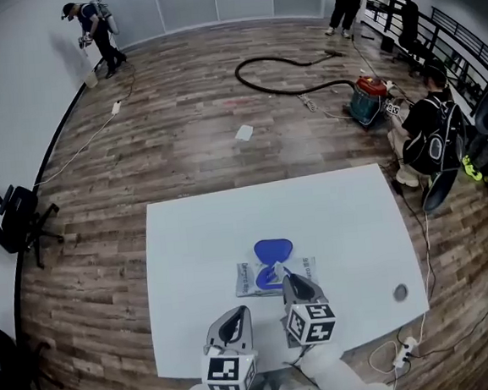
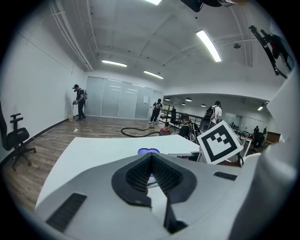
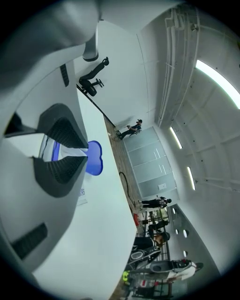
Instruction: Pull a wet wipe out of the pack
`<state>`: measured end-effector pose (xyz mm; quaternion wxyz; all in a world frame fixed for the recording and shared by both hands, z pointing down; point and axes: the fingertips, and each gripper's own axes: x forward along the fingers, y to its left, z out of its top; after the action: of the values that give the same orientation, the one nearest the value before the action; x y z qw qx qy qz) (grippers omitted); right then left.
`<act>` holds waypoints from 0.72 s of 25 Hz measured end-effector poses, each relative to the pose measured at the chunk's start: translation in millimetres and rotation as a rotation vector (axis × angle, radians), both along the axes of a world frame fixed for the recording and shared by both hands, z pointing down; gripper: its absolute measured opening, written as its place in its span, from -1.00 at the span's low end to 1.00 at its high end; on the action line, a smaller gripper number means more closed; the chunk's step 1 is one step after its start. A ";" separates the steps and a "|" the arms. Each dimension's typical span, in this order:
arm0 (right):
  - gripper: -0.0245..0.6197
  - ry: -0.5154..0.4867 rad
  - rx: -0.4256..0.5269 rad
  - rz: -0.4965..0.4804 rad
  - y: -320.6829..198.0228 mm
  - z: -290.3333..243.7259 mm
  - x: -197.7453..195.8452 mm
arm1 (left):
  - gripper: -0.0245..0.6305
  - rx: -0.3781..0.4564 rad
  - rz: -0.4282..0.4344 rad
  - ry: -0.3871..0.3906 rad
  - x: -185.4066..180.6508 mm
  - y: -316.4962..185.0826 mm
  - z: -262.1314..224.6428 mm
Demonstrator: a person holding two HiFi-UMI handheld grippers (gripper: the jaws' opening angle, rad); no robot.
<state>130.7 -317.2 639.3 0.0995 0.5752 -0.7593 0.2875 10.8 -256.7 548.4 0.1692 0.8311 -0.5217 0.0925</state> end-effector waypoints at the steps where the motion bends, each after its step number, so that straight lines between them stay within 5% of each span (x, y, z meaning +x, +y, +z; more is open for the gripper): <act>1: -0.80 0.000 -0.007 -0.003 -1.9 3.1 -0.1 | -0.93 0.000 -0.005 -0.002 -1.3 -0.6 1.2; 18: -0.67 0.052 -0.135 -0.071 -23.3 42.0 -9.4 | -0.93 -0.039 -0.078 -0.018 -18.7 -15.1 22.2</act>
<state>121.2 -340.5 681.3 0.1679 0.5472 -0.7553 0.3191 -7.9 -271.8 570.6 0.1842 0.8056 -0.5535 0.1037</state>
